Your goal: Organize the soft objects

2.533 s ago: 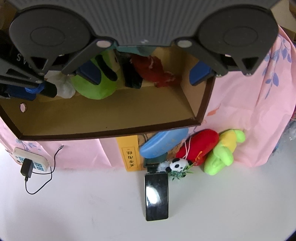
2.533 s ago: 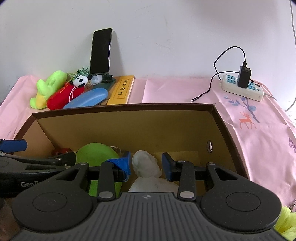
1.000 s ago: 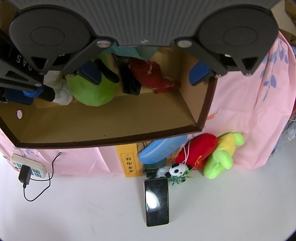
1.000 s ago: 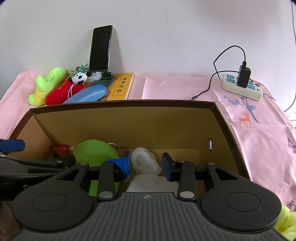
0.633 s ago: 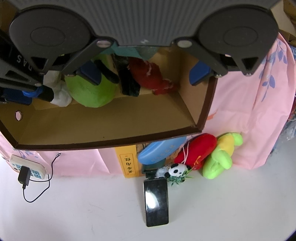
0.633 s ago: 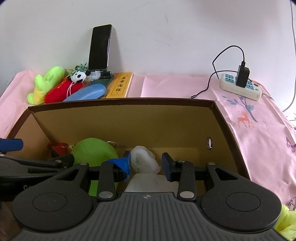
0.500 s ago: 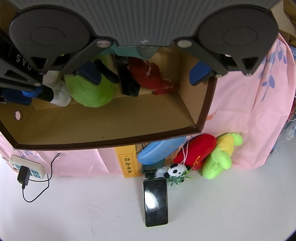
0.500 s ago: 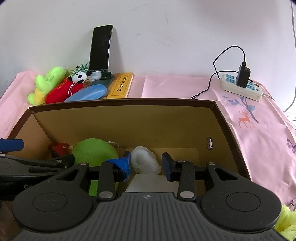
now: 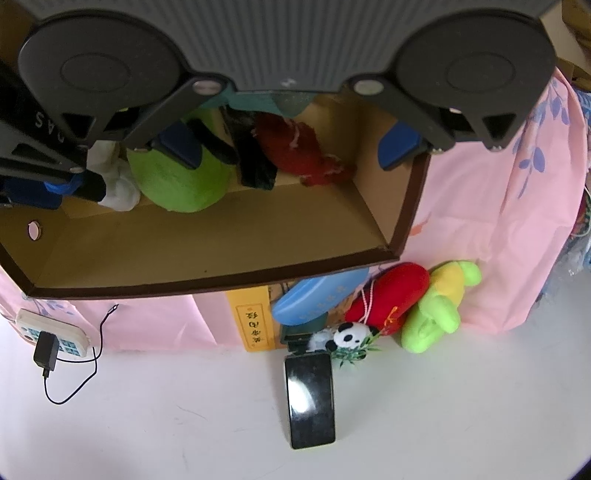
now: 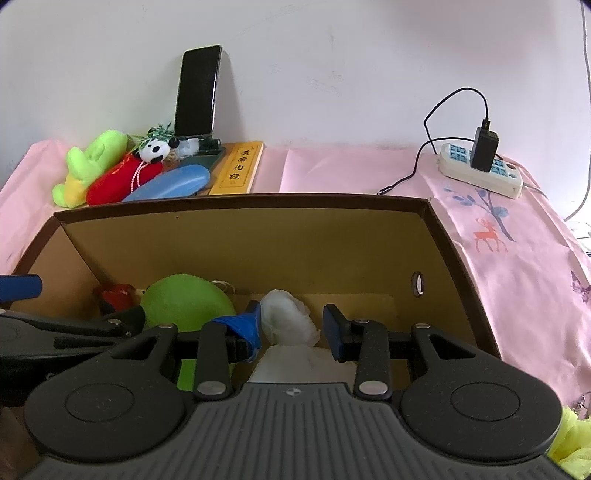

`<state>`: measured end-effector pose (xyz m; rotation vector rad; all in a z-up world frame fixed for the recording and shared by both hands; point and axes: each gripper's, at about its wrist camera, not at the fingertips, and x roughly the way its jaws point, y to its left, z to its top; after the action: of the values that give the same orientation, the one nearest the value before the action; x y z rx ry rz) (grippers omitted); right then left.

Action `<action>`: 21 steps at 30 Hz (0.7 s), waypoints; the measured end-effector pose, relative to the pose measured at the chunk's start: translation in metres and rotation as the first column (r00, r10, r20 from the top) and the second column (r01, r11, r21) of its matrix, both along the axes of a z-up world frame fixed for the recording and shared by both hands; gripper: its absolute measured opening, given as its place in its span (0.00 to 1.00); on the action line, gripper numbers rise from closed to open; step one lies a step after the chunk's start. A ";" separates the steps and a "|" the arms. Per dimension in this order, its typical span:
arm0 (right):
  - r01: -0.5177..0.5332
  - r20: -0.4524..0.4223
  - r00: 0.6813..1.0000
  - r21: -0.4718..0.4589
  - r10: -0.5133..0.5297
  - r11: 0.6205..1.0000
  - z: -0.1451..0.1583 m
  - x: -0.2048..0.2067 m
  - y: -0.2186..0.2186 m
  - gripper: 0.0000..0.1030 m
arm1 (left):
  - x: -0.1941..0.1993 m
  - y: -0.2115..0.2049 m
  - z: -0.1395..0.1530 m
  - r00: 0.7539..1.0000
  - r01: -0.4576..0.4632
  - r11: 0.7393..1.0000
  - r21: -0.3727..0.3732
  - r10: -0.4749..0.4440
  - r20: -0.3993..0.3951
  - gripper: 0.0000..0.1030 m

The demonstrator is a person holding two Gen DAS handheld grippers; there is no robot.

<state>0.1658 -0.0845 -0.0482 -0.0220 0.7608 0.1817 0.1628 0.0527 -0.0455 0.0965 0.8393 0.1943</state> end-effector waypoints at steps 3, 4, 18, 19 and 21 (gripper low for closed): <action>0.016 0.016 1.000 0.008 -0.016 1.000 0.001 -0.001 -0.002 0.20 | 0.000 0.000 0.001 1.000 0.001 1.000 0.002 -0.001 0.004 0.98; 0.018 0.018 1.000 0.011 -0.018 1.000 0.001 -0.002 -0.002 0.20 | 0.000 0.000 0.001 1.000 0.001 1.000 0.001 -0.001 0.009 0.98; 0.043 0.017 0.999 0.013 -0.043 0.999 0.002 -0.001 -0.002 0.19 | -0.001 0.002 0.004 1.000 0.013 0.999 -0.031 -0.012 0.026 0.98; 0.043 0.017 0.999 0.011 -0.043 0.999 0.002 -0.002 -0.002 0.19 | 0.000 0.002 0.003 1.000 0.013 0.999 -0.032 -0.012 0.024 0.98; 0.042 0.018 0.999 0.007 -0.042 0.999 0.002 -0.003 -0.001 0.19 | 0.000 0.001 0.003 1.000 0.013 0.999 -0.030 -0.012 0.022 0.98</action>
<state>0.1633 -0.0860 -0.0461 -0.0008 0.7421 0.1436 0.1626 0.0541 -0.0425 0.0711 0.8195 0.1706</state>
